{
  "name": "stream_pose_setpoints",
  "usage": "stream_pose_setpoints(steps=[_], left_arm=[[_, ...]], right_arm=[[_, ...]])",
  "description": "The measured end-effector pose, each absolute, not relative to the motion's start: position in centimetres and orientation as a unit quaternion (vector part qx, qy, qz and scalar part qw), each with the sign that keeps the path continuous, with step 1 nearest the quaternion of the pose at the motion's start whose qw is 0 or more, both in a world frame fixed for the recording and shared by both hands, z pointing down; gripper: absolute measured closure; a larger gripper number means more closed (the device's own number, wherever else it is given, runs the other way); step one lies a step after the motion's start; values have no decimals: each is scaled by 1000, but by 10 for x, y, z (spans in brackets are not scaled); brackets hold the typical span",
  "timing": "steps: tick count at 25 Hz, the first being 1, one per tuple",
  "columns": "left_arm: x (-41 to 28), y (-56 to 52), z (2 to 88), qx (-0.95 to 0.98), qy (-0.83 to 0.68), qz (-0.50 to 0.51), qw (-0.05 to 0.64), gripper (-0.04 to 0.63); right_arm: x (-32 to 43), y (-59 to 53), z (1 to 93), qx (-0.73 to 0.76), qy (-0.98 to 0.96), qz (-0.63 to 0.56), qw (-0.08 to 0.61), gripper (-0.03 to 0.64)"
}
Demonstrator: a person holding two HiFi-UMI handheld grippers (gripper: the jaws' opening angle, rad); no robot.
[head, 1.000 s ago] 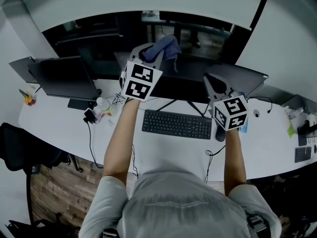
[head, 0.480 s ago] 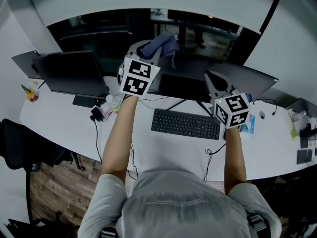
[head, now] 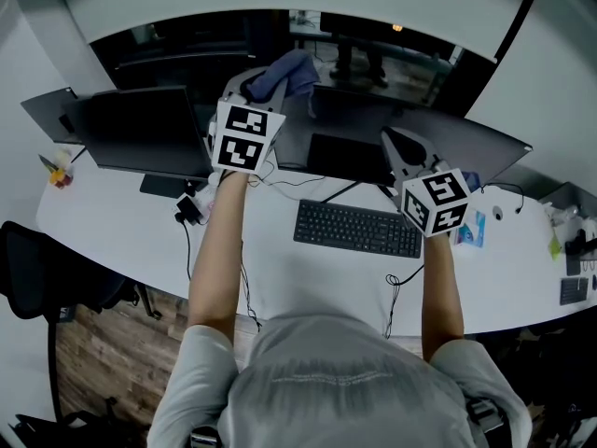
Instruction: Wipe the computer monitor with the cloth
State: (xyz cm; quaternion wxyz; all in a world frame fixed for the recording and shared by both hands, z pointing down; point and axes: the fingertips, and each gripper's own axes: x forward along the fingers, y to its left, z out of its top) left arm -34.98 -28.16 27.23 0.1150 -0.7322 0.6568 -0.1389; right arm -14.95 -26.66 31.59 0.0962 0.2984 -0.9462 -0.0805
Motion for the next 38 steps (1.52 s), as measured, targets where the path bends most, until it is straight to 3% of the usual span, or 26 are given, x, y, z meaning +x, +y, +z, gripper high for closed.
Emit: stream_pose_setpoints(steps=[21, 38], left_arm=[[-450, -239, 291, -646, 748, -123, 90, 517], [-385, -264, 310, -718, 660, -176, 130, 517]], right_arm=[[-175, -259, 328, 287, -948, -82, 113, 448], [-166, -262, 339, 290, -946, -74, 121, 449]])
